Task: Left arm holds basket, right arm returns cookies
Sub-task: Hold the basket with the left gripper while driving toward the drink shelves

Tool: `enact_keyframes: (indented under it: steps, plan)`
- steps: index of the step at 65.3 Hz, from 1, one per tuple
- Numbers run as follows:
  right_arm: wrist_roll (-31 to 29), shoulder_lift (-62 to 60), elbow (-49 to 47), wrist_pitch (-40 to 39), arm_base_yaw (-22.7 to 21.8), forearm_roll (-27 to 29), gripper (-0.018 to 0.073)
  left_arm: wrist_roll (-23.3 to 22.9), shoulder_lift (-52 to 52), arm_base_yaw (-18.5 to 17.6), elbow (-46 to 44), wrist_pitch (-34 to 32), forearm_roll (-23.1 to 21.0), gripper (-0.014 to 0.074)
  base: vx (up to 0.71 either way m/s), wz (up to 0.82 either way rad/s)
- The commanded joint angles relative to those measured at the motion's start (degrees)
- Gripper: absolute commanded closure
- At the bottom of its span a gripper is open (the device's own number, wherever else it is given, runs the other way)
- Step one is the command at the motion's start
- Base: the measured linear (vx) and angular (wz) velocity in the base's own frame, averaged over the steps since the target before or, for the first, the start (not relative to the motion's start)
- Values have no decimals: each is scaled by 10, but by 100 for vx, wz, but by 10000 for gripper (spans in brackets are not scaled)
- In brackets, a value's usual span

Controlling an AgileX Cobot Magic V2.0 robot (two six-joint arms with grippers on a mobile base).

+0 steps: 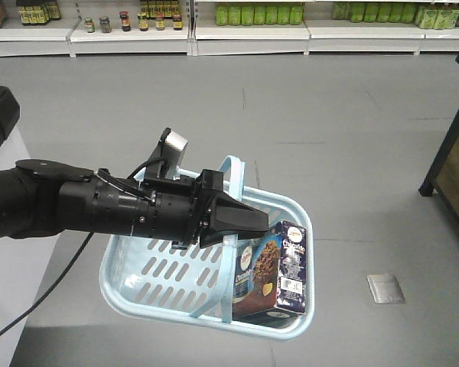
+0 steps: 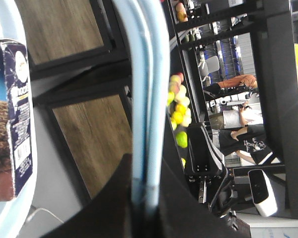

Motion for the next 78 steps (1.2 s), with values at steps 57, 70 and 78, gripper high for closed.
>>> enact_keyframes:
  steps: [57, 70, 78]
  plan:
    - [-5, -7, 10, -43, 0, -4, 565, 9, -31, -2, -17, 35, -73, 602, 52, 3]
    - [-5, -7, 10, -43, 0, -4, 565, 9, -31, -2, -17, 34, -72, 602, 52, -1]
    - [-5, -7, 10, -43, 0, -4, 565, 9, -31, -2, -17, 34, -72, 602, 53, 1]
